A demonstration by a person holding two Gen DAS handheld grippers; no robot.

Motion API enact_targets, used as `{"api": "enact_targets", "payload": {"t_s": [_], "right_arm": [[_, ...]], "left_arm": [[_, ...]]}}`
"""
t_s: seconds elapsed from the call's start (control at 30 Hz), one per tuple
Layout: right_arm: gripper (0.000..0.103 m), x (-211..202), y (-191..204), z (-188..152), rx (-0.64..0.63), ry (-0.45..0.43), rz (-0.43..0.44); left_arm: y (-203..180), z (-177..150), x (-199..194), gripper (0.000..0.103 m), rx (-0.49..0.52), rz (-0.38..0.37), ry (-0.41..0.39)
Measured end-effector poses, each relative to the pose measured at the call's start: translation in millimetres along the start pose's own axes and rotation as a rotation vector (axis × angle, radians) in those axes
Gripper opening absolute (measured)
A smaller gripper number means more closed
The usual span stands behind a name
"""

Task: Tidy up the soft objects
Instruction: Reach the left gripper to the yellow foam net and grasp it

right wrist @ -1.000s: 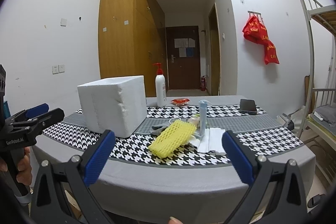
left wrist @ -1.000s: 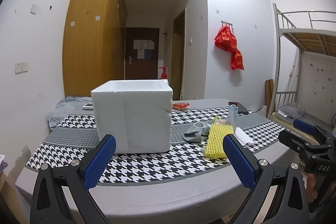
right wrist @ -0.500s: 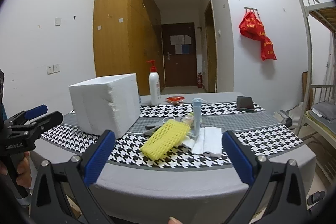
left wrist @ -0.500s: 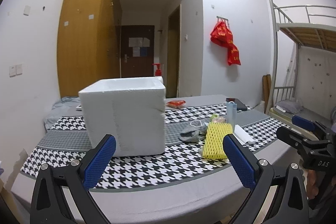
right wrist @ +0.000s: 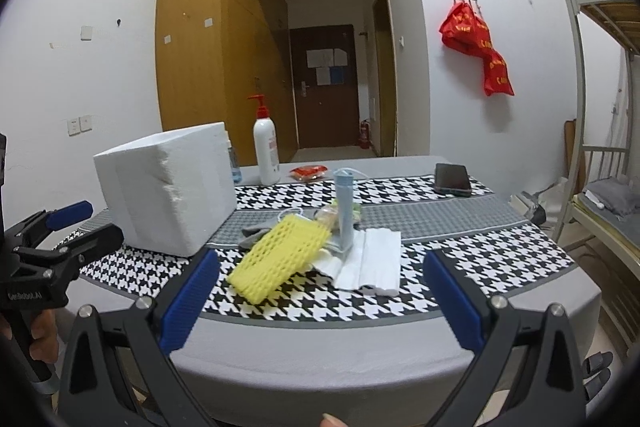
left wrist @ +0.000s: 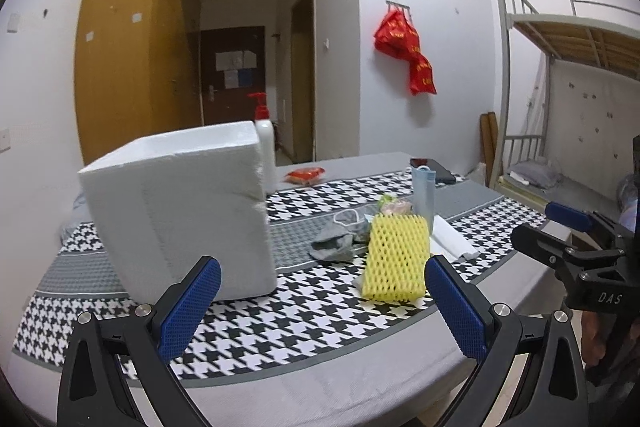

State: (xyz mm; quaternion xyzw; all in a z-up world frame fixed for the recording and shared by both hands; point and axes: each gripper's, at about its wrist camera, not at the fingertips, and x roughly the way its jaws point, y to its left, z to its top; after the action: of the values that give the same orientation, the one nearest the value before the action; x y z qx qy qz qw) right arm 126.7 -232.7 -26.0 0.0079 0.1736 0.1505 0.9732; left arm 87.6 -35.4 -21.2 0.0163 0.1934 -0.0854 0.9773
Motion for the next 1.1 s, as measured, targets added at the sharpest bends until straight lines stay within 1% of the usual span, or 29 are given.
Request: {"api": "enact_targets", "payload": {"t_s": [0.17, 0.33, 0.67, 0.9, 1.1], "right_arm": [[0.103, 8, -6, 2, 0.007, 0.012, -0.006], [0.103, 19, -13, 1, 0.017, 0.030, -0.021], [0.103, 37, -26, 1, 0.038, 0.063, -0.027], [0.103, 51, -35, 0, 0.055, 0.089, -0.020], [0.103, 64, -43, -1, 0.064, 0.113, -0.023]], "left_arm": [[-5, 3, 18, 0.102, -0.006, -0.034, 0.047], [-15, 4, 36, 0.102, 0.011, -0.074, 0.096], [-27, 2, 61, 0.102, 0.039, -0.107, 0.153], [-30, -1, 84, 0.102, 0.034, -0.119, 0.214], [-36, -4, 102, 0.095, 0.057, -0.120, 0.264]]}}
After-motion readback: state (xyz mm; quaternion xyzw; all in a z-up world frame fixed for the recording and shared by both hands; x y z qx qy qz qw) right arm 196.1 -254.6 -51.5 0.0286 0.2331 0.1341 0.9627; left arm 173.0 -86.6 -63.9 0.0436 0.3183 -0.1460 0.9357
